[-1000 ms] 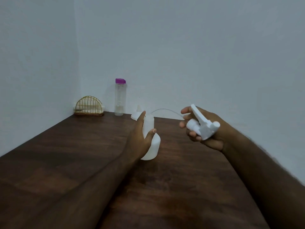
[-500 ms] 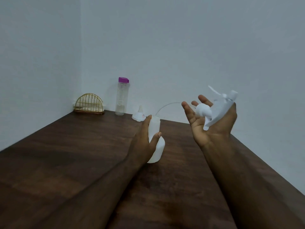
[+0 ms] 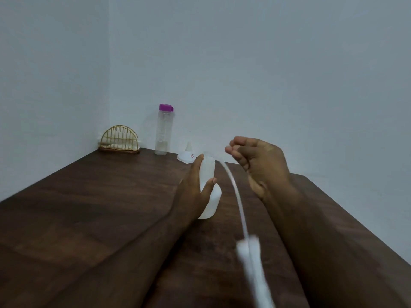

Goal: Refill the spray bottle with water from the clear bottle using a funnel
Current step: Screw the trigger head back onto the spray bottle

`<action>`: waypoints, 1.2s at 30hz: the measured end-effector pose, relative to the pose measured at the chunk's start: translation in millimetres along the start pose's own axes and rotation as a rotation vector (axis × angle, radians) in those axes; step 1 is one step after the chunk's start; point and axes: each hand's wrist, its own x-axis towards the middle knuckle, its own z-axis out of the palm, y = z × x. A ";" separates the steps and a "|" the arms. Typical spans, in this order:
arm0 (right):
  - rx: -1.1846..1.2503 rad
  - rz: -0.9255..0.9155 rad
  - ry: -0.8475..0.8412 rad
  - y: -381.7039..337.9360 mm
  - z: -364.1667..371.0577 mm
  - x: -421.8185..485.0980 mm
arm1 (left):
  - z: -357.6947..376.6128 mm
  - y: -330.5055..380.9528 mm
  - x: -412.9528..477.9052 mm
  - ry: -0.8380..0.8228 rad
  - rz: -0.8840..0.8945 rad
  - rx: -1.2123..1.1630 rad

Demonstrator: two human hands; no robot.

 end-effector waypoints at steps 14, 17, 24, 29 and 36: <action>-0.748 -0.050 -0.066 81.9 -34.2 -28.3 | -3.8 3.4 -7.2 -0.020 0.023 0.004; -0.792 -0.009 -0.144 87.2 -35.4 -39.2 | -6.3 2.5 -11.7 -0.054 -0.001 -0.004; -0.829 0.034 -0.227 90.6 -38.6 -70.2 | -18.7 3.6 -34.2 -0.074 -0.037 0.057; -0.829 0.012 -0.236 92.3 -42.3 -89.5 | -31.3 1.6 -47.6 -0.140 -0.022 0.128; -0.888 -0.058 -0.257 93.5 -50.2 -120.7 | -47.5 17.0 -79.1 -0.160 -0.144 0.187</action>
